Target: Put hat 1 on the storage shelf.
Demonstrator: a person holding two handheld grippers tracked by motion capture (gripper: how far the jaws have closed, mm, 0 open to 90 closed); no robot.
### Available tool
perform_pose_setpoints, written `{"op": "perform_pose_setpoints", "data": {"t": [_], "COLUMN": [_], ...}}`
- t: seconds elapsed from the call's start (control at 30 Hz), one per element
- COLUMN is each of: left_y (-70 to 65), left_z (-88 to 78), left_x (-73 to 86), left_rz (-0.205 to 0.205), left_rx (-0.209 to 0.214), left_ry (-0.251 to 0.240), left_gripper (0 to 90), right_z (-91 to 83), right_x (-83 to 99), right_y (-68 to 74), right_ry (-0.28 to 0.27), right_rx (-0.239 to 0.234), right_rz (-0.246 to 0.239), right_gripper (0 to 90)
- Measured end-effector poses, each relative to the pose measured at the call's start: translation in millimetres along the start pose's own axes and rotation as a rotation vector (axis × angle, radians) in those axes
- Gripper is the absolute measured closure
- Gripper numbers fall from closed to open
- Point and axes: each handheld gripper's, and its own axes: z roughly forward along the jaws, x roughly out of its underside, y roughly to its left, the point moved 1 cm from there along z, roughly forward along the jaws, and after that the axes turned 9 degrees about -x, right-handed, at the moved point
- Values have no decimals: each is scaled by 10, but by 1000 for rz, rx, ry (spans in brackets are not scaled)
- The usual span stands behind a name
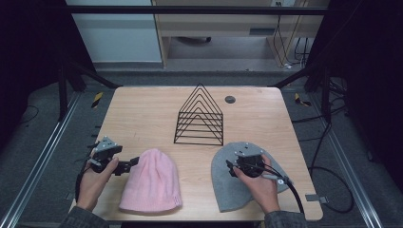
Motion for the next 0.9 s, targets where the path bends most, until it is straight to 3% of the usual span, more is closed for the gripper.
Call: {"op": "perform_pose_setpoints", "data": {"t": [0.07,0.13,0.23,0.33,0.43,0.47,0.57,0.7,0.77,0.9], "left_y": [-25,-33,-67,-58,6,15,17,-15,-7,-54], "left_z": [2,0,21,145,215,225,206,217,253,366], "left_x": [-59,-90,-267,-432,-498,-491,-421,-344,-328,-295], "left_rz": [7,11,101,125,80,74,83,93,90,87], "left_rx": [35,28,-2,31,57,78,73,93,72,100], "left_ry": [20,19,49,109,81,79,80,119,136,168], "left_gripper": [112,112,116,132,201,235,244,258,284,402], "right_z": [5,2,-11,-27,-39,-41,-53,-68,-68,-59], "right_x": [24,44,77,99,97,91,76,71,75,78], "right_y": [-31,-64,-106,-134,-138,-132,-145,-146,-138,-126], "right_ry": [13,16,19,17,10,4,-1,-7,2,9], "right_rx": [8,1,-6,-7,-20,-31,-60,-69,-71,-77], "right_rz": [16,34,65,88,107,111,113,106,105,97], "right_gripper": [300,300,302,311,282,255,226,259,280,298]}}
